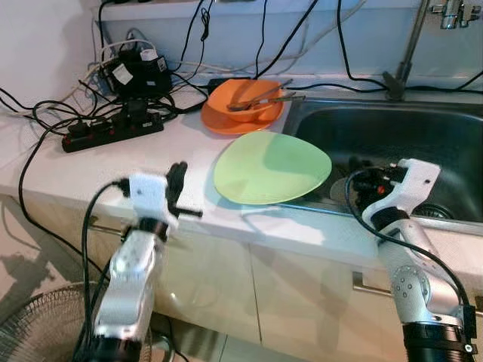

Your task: Kitchen organization

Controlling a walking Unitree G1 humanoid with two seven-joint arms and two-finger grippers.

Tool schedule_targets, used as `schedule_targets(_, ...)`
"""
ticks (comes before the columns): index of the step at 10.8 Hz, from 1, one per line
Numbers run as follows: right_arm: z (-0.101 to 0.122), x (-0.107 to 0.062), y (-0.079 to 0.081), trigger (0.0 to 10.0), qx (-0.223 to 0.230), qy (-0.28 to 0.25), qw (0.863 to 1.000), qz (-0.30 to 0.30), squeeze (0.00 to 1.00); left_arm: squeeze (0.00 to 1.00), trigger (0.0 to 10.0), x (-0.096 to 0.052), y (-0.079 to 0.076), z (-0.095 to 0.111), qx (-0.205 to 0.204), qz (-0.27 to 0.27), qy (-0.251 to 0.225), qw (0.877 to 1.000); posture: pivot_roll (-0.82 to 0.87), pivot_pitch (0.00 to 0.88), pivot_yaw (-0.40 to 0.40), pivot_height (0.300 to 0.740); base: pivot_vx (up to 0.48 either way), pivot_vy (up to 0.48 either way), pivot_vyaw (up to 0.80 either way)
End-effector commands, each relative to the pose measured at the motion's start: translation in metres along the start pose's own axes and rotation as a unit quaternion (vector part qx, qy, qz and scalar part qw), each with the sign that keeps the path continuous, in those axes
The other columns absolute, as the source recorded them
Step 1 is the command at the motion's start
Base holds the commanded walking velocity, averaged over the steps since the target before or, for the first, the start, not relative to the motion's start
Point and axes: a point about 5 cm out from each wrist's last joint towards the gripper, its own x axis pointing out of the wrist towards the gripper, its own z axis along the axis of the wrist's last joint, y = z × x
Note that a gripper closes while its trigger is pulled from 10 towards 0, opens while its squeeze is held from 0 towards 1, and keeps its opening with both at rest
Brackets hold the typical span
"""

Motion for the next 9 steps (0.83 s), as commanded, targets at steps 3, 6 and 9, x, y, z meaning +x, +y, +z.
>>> schedule_targets(3,-0.002,0.003,0.003,10.0,0.009,0.003,1.0,0.012,0.0,0.0,10.0,-0.016,-0.01,-0.014,-0.02,-0.053,0.022,0.998,0.03,0.0,0.126,0.74,0.0,0.0,0.0)
schedule_targets(6,-0.004,0.004,0.005,10.0,0.032,0.013,0.999,0.027,0.0,0.0,10.0,-0.022,-0.024,-0.016,-0.034,-0.116,0.038,0.992,0.04,0.0,0.122,0.74,0.0,0.0,0.0)
schedule_targets(9,-0.001,0.006,0.011,10.0,0.067,0.016,0.997,0.043,1.0,0.0,10.0,-0.021,-0.028,-0.017,-0.044,-0.128,0.043,0.99,0.03,0.0,0.12,0.74,0.0,0.0,0.0)
